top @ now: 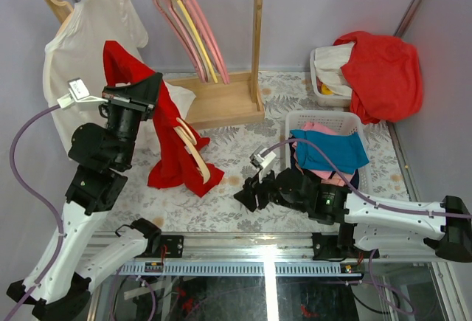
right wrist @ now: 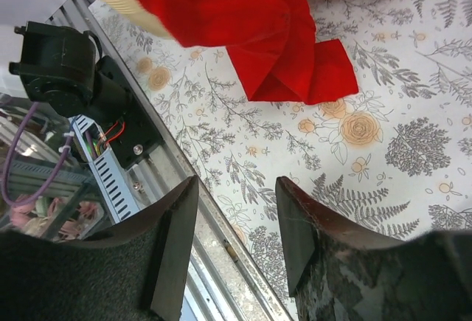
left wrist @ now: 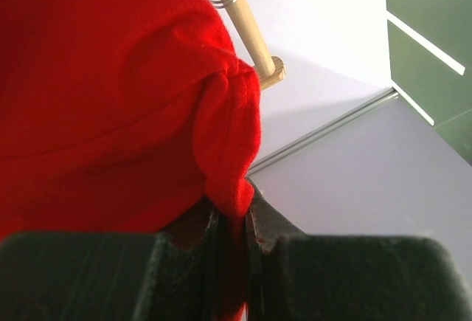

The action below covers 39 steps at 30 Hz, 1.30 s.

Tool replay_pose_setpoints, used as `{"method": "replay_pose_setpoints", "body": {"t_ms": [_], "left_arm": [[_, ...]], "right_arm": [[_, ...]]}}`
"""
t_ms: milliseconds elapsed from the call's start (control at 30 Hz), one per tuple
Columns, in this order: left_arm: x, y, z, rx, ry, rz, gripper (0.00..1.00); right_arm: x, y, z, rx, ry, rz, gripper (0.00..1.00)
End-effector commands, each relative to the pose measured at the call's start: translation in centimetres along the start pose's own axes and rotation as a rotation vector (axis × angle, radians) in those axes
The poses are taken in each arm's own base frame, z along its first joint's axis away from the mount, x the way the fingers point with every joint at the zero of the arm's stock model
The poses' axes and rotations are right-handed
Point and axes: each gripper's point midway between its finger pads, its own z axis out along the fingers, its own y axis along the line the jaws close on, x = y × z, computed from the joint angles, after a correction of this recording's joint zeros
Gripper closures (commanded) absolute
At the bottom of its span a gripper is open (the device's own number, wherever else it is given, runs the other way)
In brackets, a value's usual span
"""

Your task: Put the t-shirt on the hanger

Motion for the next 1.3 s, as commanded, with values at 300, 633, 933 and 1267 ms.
{"method": "replay_pose_setpoints", "body": {"t_ms": [300, 633, 933, 1267], "left_arm": [[-1.6, -4.1, -1.5, 0.115, 0.011, -0.116, 1.0], [-1.0, -3.9, -1.0, 0.114, 0.017, -0.165, 1.0], [-1.1, -3.4, -1.3, 0.109, 0.008, -0.168, 1.0], [-1.0, -3.1, -1.1, 0.102, 0.003, -0.171, 1.0]], "right_arm": [[-4.9, 2.0, 2.5, -0.19, -0.174, 0.032, 0.44], [-5.3, 0.9, 3.5, -0.127, -0.205, -0.035, 0.39], [-5.7, 2.1, 3.8, -0.19, -0.213, -0.043, 0.4], [-5.3, 4.4, 4.0, -0.292, -0.18, -0.06, 0.41]]}}
